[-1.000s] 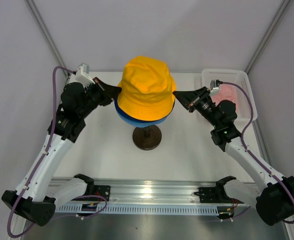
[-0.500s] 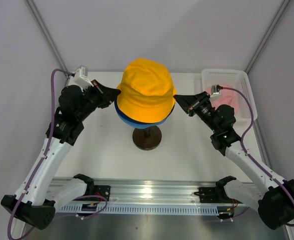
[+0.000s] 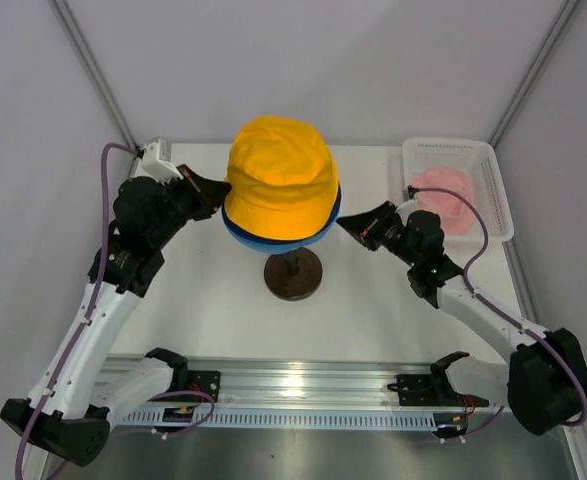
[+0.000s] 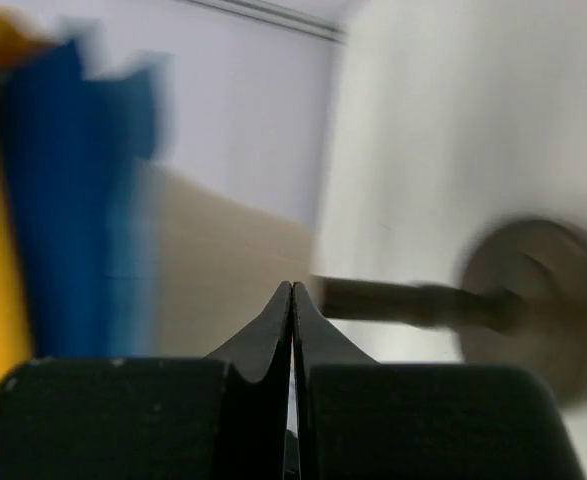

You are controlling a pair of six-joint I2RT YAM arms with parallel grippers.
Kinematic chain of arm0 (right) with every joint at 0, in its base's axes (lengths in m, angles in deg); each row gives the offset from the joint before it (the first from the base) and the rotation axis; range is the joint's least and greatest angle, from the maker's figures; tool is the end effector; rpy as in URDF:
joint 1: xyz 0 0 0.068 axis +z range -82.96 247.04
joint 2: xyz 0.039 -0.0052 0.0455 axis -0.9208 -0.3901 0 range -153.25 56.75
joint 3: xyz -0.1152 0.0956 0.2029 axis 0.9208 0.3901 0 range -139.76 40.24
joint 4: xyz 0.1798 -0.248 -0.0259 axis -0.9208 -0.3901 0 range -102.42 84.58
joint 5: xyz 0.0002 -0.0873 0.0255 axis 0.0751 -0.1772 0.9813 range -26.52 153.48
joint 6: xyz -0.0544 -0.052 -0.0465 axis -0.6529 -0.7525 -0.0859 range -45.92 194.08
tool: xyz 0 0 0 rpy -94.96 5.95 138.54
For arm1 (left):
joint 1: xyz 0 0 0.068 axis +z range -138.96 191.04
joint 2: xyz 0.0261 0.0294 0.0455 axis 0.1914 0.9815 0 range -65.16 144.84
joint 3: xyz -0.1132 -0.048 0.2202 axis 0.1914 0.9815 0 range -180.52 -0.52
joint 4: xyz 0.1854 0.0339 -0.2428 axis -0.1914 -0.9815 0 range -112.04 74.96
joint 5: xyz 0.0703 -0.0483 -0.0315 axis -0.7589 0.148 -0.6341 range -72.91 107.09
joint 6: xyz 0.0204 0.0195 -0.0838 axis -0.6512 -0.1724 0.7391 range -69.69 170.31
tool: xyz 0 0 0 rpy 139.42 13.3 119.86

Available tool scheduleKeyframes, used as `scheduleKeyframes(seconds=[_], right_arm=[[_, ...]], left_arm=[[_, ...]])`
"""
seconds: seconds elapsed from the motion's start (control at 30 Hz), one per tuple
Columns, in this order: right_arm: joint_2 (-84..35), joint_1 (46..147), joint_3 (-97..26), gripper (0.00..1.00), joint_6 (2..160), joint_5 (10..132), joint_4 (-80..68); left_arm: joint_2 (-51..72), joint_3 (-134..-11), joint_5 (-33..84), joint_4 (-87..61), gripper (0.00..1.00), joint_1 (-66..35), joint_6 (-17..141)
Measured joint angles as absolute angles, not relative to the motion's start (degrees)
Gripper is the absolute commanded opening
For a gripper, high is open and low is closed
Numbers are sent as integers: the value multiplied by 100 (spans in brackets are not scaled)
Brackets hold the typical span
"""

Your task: Stack the hats

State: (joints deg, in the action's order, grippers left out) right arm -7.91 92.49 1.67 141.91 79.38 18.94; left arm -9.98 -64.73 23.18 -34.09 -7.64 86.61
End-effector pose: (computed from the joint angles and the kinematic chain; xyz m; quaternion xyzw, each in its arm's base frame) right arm 0.3121 0.1724 0.2530 0.1671 0.6976 0.5696 0.4013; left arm 0.2926 -0.1079 0.3915 -0.0834 0.7613 -0.3323 0.5505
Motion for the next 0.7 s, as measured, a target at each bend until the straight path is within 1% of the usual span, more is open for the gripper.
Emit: scheduleKeyframes(seconds=[0.07,0.1,0.2,0.3,0.4,0.53,0.57,0.6,0.63,0.67,0.7], right_arm=[[-1045,9249,329,0,14047,7967,1417],[-1108,9249,394,0,13968,7982,1164],[-1066,9255,423,0,13739,8039,726],[-852,9260,335,0,13548,8043,482],[-522,9251,132,8,13413,8043,206],[20,9212,-82,25,13387,8048,77],[173,9205,-126,27,13409,8052,55],[291,9205,-148,30,13413,8054,36],[435,9194,-161,37,13463,8067,25],[577,9192,-163,41,13551,8089,20],[704,9194,-163,45,13656,8118,25]], left_arm=[[-1033,-6480,2287,-3468,5,-729,8510],[-1046,-6486,2283,-3494,11,-725,8438],[-1119,-6558,2278,-3763,21,-718,8221],[-1171,-6558,2285,-4303,21,-711,8088],[-1250,-6547,2353,-4627,20,-707,8077],[-1663,-6458,2486,-4716,20,-703,8245],[-1792,-6431,2499,-4721,20,-703,8311],[-1919,-6412,2501,-4729,21,-703,8379],[-2034,-6394,2497,-4731,23,-703,8438],[-2170,-6370,2495,-4736,24,-703,8510],[-2310,-6340,2492,-4734,29,-703,8602]])
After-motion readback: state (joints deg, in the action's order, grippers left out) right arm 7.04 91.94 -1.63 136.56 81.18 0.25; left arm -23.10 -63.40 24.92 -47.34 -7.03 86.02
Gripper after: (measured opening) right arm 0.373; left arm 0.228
